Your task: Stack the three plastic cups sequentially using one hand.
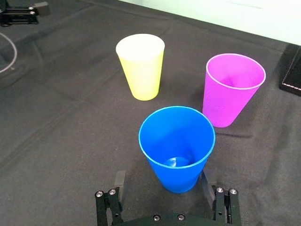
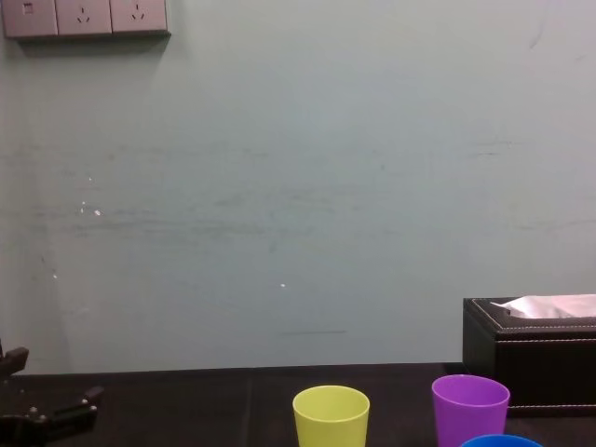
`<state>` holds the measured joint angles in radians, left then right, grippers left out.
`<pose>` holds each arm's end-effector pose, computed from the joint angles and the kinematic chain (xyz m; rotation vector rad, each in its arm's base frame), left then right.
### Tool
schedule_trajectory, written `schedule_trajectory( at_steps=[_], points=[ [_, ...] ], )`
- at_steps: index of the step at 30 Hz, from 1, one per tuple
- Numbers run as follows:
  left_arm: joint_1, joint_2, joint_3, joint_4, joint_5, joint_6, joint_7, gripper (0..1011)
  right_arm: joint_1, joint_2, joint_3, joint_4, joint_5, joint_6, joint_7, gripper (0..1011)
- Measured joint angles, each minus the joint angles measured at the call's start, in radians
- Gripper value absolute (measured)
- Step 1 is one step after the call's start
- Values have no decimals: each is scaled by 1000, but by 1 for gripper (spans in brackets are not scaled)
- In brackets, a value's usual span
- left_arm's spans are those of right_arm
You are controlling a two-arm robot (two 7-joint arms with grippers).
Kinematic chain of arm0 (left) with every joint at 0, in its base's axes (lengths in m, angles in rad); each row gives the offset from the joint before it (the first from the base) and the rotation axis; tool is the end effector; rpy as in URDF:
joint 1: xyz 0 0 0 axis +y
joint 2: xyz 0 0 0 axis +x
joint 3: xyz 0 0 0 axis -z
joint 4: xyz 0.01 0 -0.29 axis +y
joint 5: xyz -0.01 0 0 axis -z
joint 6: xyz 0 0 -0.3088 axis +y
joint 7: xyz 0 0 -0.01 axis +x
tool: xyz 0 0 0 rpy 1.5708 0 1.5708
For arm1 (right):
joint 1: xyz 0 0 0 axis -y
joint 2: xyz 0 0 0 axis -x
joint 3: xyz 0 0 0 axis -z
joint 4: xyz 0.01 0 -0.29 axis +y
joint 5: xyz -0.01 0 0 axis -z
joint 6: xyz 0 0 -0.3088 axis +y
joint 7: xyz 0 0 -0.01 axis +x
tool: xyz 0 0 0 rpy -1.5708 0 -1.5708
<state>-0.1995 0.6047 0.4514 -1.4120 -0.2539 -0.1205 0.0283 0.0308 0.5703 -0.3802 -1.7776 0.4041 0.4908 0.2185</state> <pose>0.3581 0.0827 -0.3023 0.3045 -0.2850 1.2480 0.3081 -0.0263 -0.2575 -0.4776 0.2108 -0.9357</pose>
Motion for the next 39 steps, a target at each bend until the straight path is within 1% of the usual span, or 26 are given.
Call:
schedule_trajectory(
  at_steps=[5, 15, 39],
  points=[
    [0, 0, 0, 0, 0, 0, 0, 1000, -2, -23, 9, 8, -12, 11, -16, 1002],
    [0, 0, 0, 0, 0, 0, 0, 1000, -17, -51, 25, 16, -42, 14, -37, 1002],
    [0, 0, 0, 0, 0, 0, 0, 1000, -20, -130, 44, 64, -114, -39, -44, 1002]
  ],
)
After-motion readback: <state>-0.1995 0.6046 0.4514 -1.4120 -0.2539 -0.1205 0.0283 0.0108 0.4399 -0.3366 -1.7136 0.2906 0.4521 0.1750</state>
